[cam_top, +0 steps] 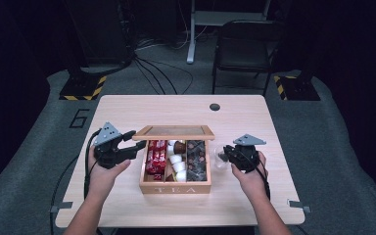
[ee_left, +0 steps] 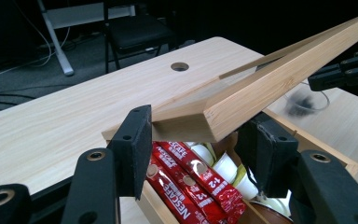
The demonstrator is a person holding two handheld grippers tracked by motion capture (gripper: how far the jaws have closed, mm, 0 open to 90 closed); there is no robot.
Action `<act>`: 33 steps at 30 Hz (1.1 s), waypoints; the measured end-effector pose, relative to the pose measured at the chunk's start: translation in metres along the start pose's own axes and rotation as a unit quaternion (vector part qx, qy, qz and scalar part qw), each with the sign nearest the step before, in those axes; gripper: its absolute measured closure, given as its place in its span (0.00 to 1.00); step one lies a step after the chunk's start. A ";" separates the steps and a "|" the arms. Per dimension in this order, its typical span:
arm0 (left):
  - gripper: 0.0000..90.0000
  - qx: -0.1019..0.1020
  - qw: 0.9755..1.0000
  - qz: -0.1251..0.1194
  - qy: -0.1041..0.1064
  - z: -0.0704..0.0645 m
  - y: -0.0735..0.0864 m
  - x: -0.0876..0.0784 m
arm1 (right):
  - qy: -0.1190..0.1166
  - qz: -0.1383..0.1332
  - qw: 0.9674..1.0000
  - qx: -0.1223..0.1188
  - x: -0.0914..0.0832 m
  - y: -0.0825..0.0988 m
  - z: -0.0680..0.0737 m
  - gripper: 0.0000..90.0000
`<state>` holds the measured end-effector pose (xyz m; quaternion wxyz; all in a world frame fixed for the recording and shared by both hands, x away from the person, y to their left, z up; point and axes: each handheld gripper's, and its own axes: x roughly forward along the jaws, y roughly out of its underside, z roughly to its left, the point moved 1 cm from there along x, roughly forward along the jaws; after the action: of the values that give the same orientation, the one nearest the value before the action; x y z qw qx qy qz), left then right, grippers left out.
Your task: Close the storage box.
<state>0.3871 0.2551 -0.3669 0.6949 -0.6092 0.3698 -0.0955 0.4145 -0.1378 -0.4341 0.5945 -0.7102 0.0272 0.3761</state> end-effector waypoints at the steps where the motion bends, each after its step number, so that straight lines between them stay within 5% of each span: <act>1: 0.51 -0.001 1.000 -0.002 -0.002 0.000 0.000 0.000 | 0.000 -0.002 1.000 -0.001 0.000 0.000 0.000 0.90; 10: 0.51 0.000 1.000 0.000 0.000 0.000 0.000 0.000 | -0.005 -0.008 1.000 0.002 -0.003 -0.002 0.004 0.85; 13: 0.51 0.000 1.000 0.000 0.000 0.000 0.000 0.000 | -0.011 -0.012 1.000 0.010 -0.003 -0.001 0.007 0.71; 23: 0.51 0.000 1.000 -0.001 -0.001 0.000 0.001 0.000 | -0.016 -0.023 1.000 0.010 -0.010 -0.004 0.014 0.58; 29: 0.51 -0.001 1.000 0.000 -0.001 0.000 0.001 0.000 | -0.048 -0.030 0.998 0.025 -0.013 -0.008 0.024 0.51; 33: 0.51 -0.001 1.000 -0.002 -0.002 0.000 0.001 0.000 | -0.060 -0.046 0.997 0.005 -0.019 -0.016 0.037 0.48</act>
<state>0.3865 0.2551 -0.3681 0.6950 -0.6104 0.3678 -0.0953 0.3899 -0.1086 -0.4111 0.6150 -0.6842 -0.0390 0.3900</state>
